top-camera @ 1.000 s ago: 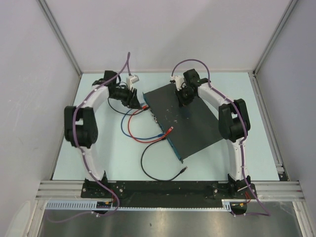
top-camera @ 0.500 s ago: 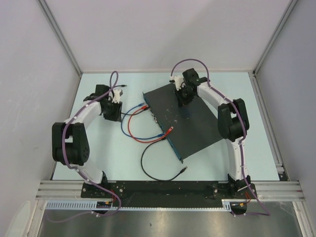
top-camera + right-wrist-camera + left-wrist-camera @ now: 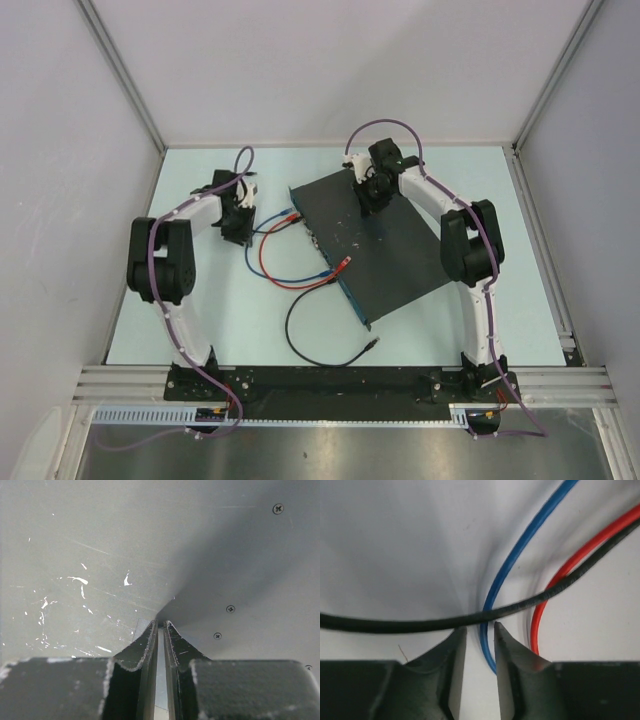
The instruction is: Pull the plug from the switch port
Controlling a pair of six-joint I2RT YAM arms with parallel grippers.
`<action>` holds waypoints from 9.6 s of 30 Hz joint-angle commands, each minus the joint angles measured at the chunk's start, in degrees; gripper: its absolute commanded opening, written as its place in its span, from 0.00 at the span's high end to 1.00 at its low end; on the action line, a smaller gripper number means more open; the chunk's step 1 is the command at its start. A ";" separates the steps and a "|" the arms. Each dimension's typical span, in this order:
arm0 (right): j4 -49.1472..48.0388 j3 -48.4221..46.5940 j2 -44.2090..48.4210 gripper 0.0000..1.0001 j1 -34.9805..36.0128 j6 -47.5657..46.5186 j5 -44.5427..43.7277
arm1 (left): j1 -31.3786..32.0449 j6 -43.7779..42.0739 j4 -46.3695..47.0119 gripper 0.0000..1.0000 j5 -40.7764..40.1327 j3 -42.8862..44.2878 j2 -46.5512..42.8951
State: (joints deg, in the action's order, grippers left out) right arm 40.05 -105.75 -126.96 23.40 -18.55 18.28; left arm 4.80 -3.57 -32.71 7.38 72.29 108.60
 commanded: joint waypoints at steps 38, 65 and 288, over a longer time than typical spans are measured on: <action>-0.59 3.19 -9.01 0.85 2.62 -1.14 -2.46 | -7.70 -15.94 -6.93 1.00 -21.79 2.33 -6.91; -0.68 3.45 -8.83 0.85 3.23 -1.58 -2.81 | -7.43 -14.79 -4.65 1.00 -36.20 -4.17 -14.55; -0.85 3.63 -8.75 0.84 3.94 -2.28 -3.78 | 4.61 -1.52 -3.77 0.96 42.55 29.58 27.90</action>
State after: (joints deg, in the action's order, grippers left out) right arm 40.49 -105.89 -126.80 25.08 -20.64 14.37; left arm 7.64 -3.18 -31.09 50.13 102.48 135.13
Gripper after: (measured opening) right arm 0.153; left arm 0.069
